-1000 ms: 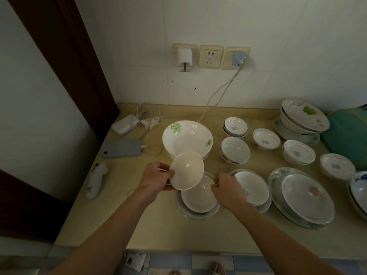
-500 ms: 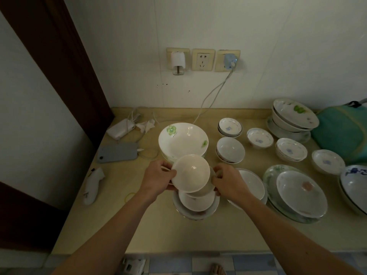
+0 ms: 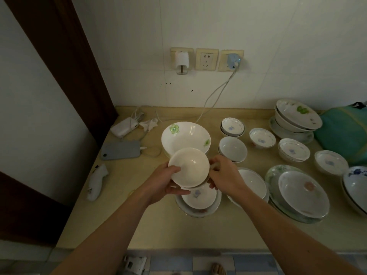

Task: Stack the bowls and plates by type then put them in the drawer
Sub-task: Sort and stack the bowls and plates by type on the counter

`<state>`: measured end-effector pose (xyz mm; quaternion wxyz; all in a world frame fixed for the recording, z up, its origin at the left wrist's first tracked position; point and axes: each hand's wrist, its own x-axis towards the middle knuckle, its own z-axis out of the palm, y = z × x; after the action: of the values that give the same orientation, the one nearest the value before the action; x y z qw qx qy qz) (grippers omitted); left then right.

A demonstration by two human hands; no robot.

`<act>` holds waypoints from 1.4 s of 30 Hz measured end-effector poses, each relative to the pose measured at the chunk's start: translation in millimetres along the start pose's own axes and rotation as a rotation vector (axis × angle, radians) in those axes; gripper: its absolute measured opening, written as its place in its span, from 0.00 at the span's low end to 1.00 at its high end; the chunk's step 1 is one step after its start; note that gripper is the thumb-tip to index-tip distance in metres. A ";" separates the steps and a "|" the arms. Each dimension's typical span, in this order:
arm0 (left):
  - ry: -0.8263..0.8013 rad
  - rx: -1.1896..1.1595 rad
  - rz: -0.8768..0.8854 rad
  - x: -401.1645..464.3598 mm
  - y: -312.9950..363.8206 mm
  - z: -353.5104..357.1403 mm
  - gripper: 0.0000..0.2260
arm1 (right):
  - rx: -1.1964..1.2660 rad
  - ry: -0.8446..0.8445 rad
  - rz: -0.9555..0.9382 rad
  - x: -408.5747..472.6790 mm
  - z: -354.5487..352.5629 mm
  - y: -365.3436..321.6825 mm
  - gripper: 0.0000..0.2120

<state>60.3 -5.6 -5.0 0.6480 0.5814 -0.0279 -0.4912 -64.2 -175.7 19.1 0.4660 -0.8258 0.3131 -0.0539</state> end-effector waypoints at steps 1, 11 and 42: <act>0.007 -0.023 0.029 0.4 -2.5 -1.1 0.13 | 0.007 -0.007 -0.006 -0.2 0.7 -2.1 0.03; 0.048 -0.036 0.136 -6.1 -1.3 -4.3 0.16 | 0.249 -0.177 0.001 3.8 -11.4 -13.8 0.09; 0.264 0.022 0.172 -12.4 -7.9 -7.2 0.14 | -0.051 -0.014 0.102 1.0 9.2 20.1 0.06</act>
<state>53.5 9.3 -6.9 0.6794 0.6434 0.0023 -0.3529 -69.3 -176.9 -2.4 0.4493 -0.8206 0.3527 -0.0162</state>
